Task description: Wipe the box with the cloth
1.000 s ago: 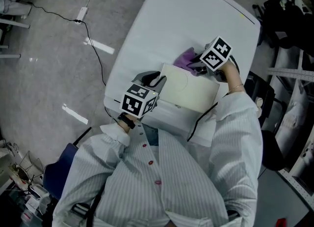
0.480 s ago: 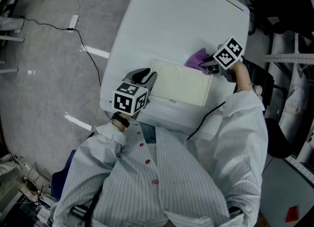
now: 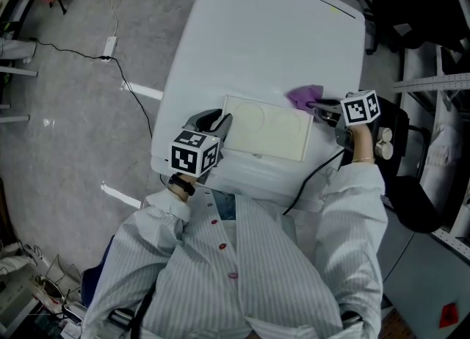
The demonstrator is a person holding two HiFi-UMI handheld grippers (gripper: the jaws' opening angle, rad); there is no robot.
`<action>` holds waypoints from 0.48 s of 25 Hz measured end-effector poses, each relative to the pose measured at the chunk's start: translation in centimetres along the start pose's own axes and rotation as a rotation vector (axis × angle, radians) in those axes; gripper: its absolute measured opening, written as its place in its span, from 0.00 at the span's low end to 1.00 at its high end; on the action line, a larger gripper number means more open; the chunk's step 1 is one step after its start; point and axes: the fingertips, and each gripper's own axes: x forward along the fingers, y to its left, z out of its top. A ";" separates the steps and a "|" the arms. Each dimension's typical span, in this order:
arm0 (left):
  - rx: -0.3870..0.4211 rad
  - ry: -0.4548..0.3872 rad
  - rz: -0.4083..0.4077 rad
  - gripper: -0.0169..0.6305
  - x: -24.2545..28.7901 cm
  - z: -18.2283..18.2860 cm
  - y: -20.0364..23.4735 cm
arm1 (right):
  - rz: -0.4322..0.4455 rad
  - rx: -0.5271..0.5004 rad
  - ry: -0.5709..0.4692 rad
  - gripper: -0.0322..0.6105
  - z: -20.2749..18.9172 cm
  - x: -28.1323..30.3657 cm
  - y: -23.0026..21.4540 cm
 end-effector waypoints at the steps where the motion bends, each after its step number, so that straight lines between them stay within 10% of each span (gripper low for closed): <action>1: 0.001 0.000 0.000 0.16 0.0 0.1 0.1 | -0.003 0.011 -0.024 0.15 -0.1 -0.3 -0.1; 12: -0.004 -0.012 -0.009 0.16 -0.2 -0.1 0.3 | -0.150 0.097 -0.258 0.14 -2.1 -1.8 0.2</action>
